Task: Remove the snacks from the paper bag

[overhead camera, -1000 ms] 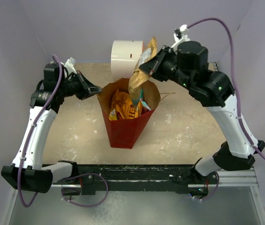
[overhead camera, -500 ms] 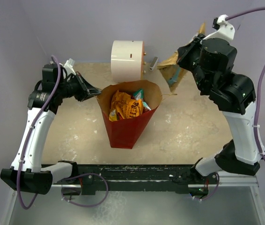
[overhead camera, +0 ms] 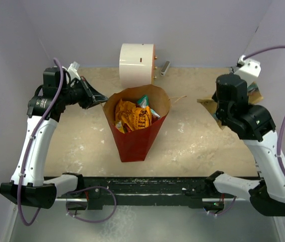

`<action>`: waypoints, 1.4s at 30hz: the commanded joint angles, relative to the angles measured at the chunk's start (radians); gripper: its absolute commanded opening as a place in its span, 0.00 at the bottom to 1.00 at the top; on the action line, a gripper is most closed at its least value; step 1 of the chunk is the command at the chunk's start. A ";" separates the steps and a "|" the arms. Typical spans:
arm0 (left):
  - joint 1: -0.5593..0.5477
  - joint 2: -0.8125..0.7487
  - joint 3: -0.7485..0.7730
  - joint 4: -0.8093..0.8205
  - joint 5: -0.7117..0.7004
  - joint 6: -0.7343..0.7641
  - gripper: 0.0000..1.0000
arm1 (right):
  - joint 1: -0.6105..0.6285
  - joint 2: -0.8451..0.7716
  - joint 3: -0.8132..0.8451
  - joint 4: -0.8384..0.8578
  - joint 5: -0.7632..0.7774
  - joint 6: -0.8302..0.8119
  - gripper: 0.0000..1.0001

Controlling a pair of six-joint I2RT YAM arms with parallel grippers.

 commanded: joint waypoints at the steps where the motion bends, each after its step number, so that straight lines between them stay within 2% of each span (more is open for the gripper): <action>1: 0.005 -0.027 0.047 0.014 0.007 0.009 0.00 | -0.007 -0.111 -0.184 -0.009 0.029 0.156 0.00; 7: 0.005 -0.027 0.032 0.058 0.017 -0.045 0.00 | -0.031 -0.175 -0.410 -0.094 0.000 0.368 0.00; 10: 0.005 -0.026 0.039 0.045 0.013 -0.044 0.00 | -0.071 -0.185 -0.494 -0.089 -0.055 0.412 0.00; 14: 0.005 -0.020 0.041 0.026 0.012 -0.020 0.00 | -0.142 -0.165 -0.582 -0.042 -0.130 0.407 0.00; 18: 0.005 -0.013 0.044 0.009 0.001 0.013 0.00 | -0.238 -0.080 -0.620 0.093 -0.161 0.325 0.00; 21: 0.005 -0.010 0.038 0.019 0.017 0.025 0.00 | -0.347 0.045 -0.595 0.211 -0.223 0.272 0.00; 25: 0.005 0.027 0.072 0.006 0.048 0.088 0.00 | -0.477 0.282 -0.467 0.263 -0.309 0.282 0.00; 30: 0.005 0.056 0.106 0.015 0.082 0.155 0.00 | -0.545 0.589 -0.238 0.280 -0.345 0.307 0.00; 32: 0.005 0.062 0.111 0.019 0.095 0.175 0.00 | -0.558 0.708 -0.100 0.283 -0.368 0.296 0.12; 34: 0.005 0.064 0.115 0.008 0.097 0.201 0.00 | -0.570 0.832 0.044 0.269 -0.406 0.279 0.31; 37: 0.005 0.068 0.114 -0.017 0.091 0.233 0.00 | -0.580 0.940 0.253 0.210 -0.579 0.202 0.59; 38: 0.002 0.072 0.118 -0.026 0.086 0.243 0.00 | -0.580 0.951 0.304 0.158 -0.606 0.193 0.64; 40: -0.011 0.081 0.141 -0.044 0.070 0.249 0.00 | -0.580 0.907 0.286 0.134 -0.645 0.156 0.71; 42: -0.011 0.093 0.162 -0.050 0.072 0.233 0.00 | -0.578 0.800 0.166 0.169 -0.697 0.136 0.73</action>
